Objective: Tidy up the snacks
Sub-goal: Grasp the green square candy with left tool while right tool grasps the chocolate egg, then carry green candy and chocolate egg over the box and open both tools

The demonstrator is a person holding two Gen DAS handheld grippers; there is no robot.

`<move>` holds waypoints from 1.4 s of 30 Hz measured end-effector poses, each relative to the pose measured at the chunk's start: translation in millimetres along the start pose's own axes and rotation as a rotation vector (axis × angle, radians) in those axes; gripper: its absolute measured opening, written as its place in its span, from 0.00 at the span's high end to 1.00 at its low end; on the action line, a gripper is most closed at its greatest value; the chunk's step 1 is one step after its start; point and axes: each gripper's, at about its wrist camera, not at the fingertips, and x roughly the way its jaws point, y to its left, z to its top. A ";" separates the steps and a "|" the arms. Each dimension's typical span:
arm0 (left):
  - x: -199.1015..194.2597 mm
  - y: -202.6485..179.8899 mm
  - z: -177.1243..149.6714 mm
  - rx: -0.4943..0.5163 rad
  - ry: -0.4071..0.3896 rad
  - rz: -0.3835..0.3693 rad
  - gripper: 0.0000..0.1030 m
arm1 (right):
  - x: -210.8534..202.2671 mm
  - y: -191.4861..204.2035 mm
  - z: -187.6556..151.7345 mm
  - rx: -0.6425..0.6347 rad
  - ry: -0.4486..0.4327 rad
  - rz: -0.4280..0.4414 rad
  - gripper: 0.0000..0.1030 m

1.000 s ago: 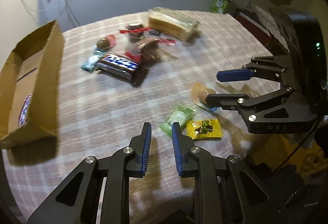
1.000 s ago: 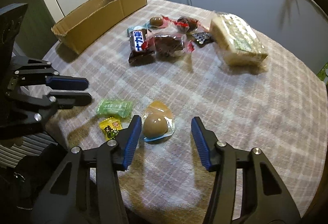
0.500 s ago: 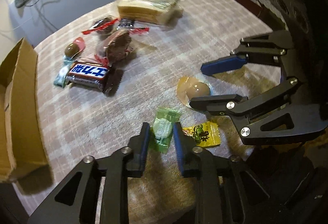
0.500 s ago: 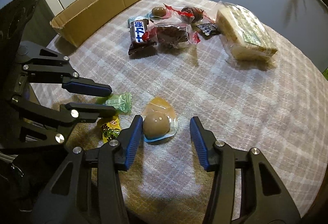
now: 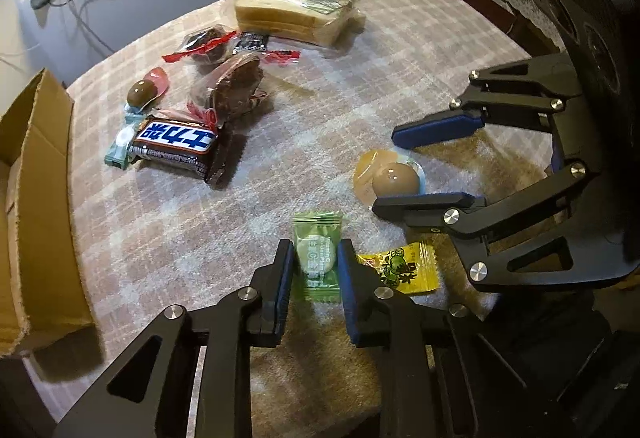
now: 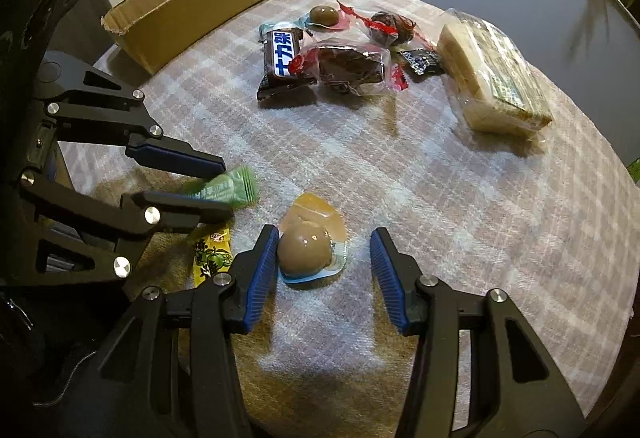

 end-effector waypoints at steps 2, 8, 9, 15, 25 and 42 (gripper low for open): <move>-2.0 0.2 -2.1 0.002 -0.006 0.004 0.80 | -1.2 -0.6 0.6 0.000 0.000 -0.003 0.63; -7.2 1.9 -3.5 -0.008 -0.028 0.004 0.81 | -3.1 -2.1 0.8 0.008 0.002 -0.005 0.65; -9.0 3.5 -4.1 -0.011 -0.034 0.003 0.81 | -3.4 -2.3 0.9 0.011 0.001 -0.007 0.65; -20.0 13.2 -6.6 -0.027 -0.060 0.003 0.81 | -9.6 -7.2 5.0 0.029 -0.014 -0.020 0.66; -54.3 54.3 -3.5 -0.097 -0.143 0.038 0.81 | -27.1 -1.7 40.6 0.014 -0.068 -0.032 0.66; -109.1 154.5 -17.4 -0.265 -0.263 0.154 0.81 | -32.5 56.0 160.8 -0.123 -0.169 0.016 0.66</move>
